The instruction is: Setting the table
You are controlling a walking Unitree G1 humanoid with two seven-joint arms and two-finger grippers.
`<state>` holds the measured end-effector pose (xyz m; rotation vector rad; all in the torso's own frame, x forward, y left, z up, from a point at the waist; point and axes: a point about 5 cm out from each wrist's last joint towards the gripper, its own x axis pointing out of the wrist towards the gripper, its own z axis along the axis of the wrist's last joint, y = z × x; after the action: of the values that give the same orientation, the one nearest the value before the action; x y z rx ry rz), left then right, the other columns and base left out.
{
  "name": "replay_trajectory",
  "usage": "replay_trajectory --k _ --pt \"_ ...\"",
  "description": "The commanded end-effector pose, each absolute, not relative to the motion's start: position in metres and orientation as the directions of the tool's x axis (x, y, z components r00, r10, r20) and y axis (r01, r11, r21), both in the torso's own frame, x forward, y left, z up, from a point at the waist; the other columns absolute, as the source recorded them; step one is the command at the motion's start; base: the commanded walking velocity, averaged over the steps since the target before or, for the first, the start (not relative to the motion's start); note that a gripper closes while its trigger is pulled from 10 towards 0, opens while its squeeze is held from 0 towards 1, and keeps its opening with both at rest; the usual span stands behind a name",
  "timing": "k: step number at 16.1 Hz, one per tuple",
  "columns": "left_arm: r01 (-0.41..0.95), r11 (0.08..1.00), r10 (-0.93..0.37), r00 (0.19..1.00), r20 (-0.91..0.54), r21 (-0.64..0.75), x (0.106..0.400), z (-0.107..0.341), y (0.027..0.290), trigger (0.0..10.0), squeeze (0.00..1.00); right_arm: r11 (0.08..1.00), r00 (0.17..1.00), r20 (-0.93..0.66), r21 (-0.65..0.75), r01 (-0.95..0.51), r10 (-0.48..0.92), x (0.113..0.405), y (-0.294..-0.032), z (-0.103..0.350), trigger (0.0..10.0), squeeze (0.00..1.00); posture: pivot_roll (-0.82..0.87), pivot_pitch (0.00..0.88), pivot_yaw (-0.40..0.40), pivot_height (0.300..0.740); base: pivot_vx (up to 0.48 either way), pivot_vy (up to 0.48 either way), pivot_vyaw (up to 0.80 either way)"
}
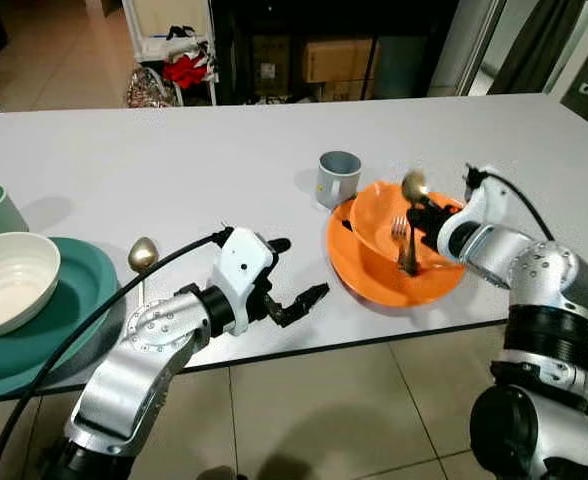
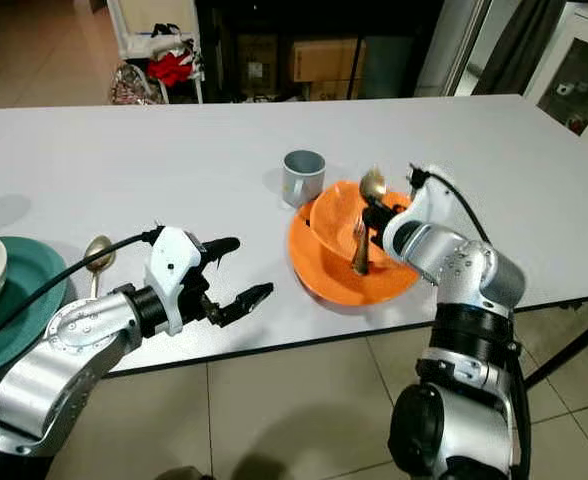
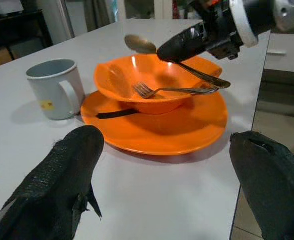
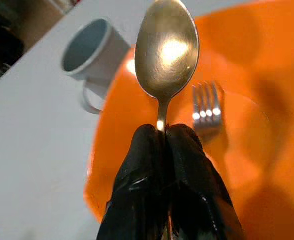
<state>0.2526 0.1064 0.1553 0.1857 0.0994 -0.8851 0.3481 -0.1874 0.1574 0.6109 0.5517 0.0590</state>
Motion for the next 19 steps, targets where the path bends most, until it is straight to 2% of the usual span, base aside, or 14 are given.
replay_trajectory --k 1,12,13,16,19 --pt "0.787 0.606 -0.768 0.616 -0.172 0.115 0.25 0.156 0.106 10.0 0.0 0.824 0.863 -0.475 0.55 0.138 0.172 0.353 -0.193 0.163 10.0 0.0 0.06 0.0 -0.038 0.74 0.0 0.0 0.0" --pt "0.808 0.578 -0.783 0.589 -0.197 0.115 0.248 0.156 0.104 10.0 0.0 0.71 0.805 -0.56 0.648 0.277 0.197 0.359 -0.202 0.145 10.0 0.0 0.06 0.0 -0.03 0.74 0.0 0.0 0.0" --pt "0.81 0.575 -0.785 0.586 -0.2 0.114 0.248 0.155 0.104 10.0 0.0 0.702 0.799 -0.567 0.651 0.287 0.199 0.359 -0.202 0.144 10.0 0.22 0.06 0.0 -0.03 0.74 0.0 0.0 0.0" --pt "0.811 0.573 -0.786 0.584 -0.201 0.115 0.248 0.155 0.103 10.0 0.0 0.701 0.799 -0.567 0.652 0.289 0.198 0.361 -0.203 0.145 10.0 1.0 0.06 0.0 -0.031 0.74 0.0 0.0 0.0" --pt "0.807 0.578 -0.782 0.59 -0.2 0.12 0.25 0.156 0.104 10.0 0.0 0.699 0.812 -0.551 0.658 0.279 0.194 0.363 -0.203 0.152 10.0 1.0 0.06 0.0 -0.029 0.74 0.0 0.0 0.0"
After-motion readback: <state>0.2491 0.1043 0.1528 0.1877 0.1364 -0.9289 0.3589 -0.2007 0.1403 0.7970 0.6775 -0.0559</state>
